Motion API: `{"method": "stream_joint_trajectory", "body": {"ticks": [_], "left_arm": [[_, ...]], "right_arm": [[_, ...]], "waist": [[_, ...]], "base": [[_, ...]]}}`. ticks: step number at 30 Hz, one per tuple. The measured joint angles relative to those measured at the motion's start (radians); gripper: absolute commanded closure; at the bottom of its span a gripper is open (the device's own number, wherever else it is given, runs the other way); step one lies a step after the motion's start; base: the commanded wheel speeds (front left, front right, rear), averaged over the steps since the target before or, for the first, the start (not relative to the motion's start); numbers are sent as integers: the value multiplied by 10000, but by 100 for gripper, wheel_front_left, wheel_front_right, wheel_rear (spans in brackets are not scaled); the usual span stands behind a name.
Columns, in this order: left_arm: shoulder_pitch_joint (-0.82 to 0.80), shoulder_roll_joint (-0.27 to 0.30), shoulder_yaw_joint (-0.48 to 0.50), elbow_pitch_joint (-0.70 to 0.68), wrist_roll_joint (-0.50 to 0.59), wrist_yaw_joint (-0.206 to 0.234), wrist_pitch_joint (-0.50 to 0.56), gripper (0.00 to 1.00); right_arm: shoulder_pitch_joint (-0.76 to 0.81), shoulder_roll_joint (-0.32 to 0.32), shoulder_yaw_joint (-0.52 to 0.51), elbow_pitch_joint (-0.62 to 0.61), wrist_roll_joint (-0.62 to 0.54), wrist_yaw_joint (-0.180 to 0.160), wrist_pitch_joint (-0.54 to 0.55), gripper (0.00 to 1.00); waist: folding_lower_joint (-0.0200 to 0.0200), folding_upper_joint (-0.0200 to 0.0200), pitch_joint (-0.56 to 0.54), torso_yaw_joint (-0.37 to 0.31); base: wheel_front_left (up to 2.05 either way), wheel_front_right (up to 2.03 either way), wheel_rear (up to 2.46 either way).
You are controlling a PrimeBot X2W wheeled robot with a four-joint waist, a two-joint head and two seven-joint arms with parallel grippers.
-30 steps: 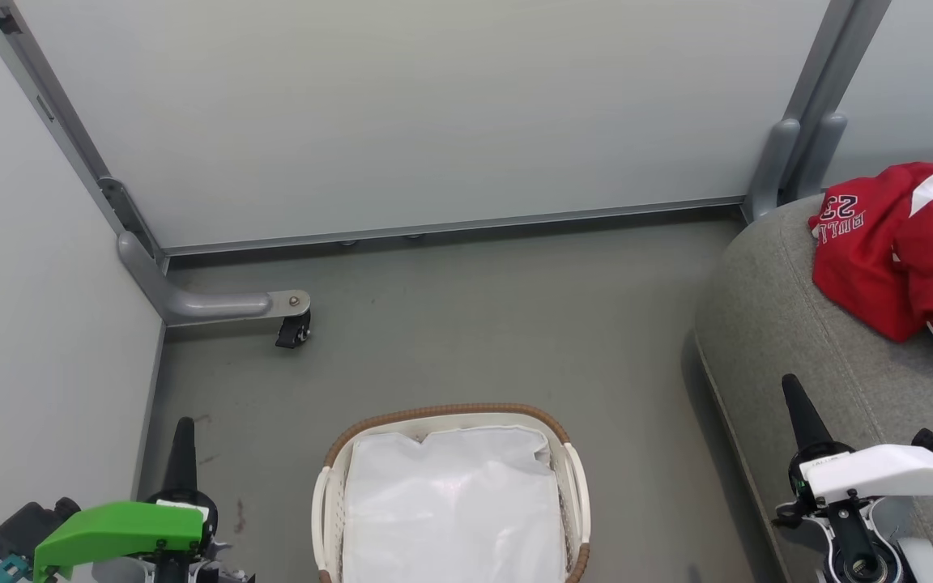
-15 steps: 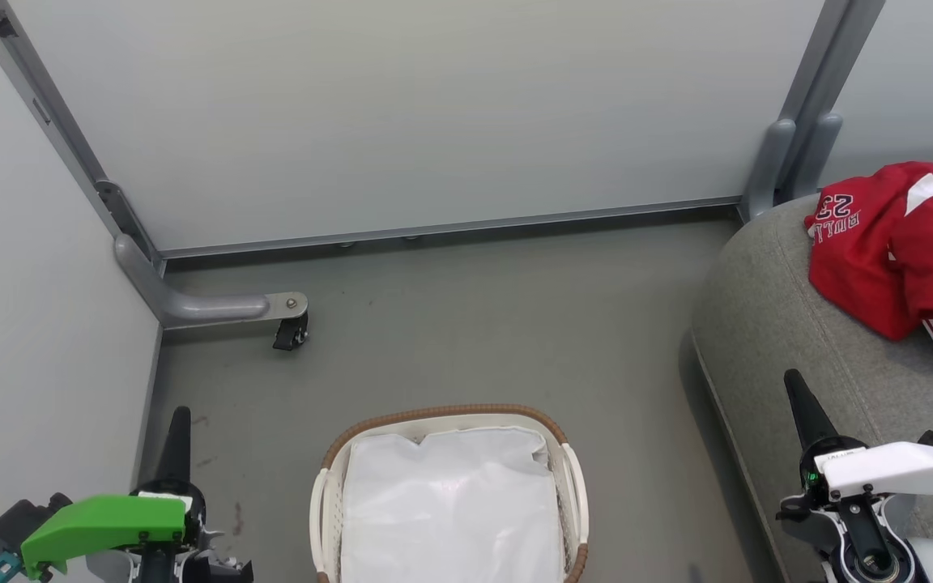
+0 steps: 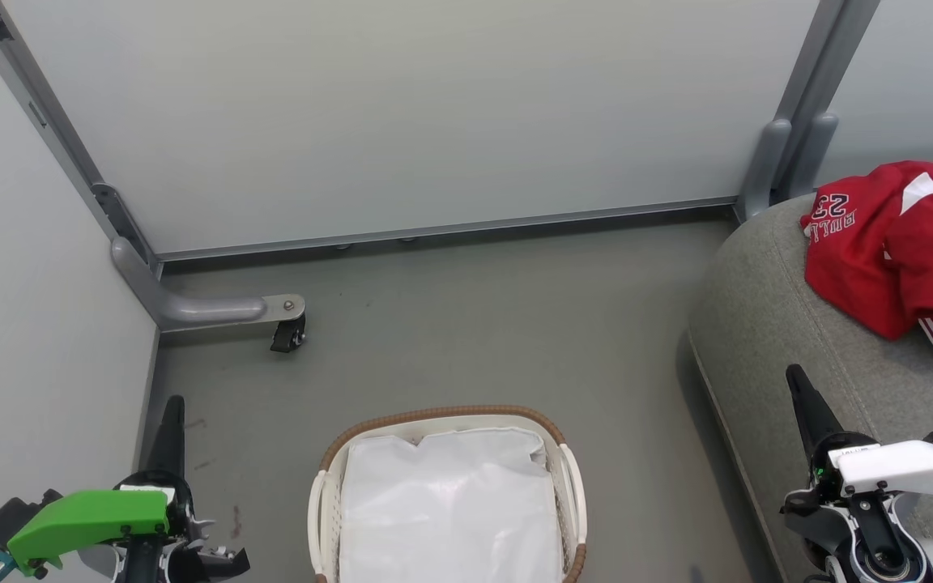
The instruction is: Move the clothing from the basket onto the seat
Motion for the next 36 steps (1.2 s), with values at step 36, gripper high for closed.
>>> {"method": "stream_joint_trajectory", "body": {"ticks": [36], "left_arm": [[-204, 2, 238, -178, -1521, -52, 435, 100]], "right_arm": [[23, -15, -132, -242, 1674, 0, 441, 100]], "waist": [[0, 0, -37, -94]], "base": [[0, 0, 0]]}}
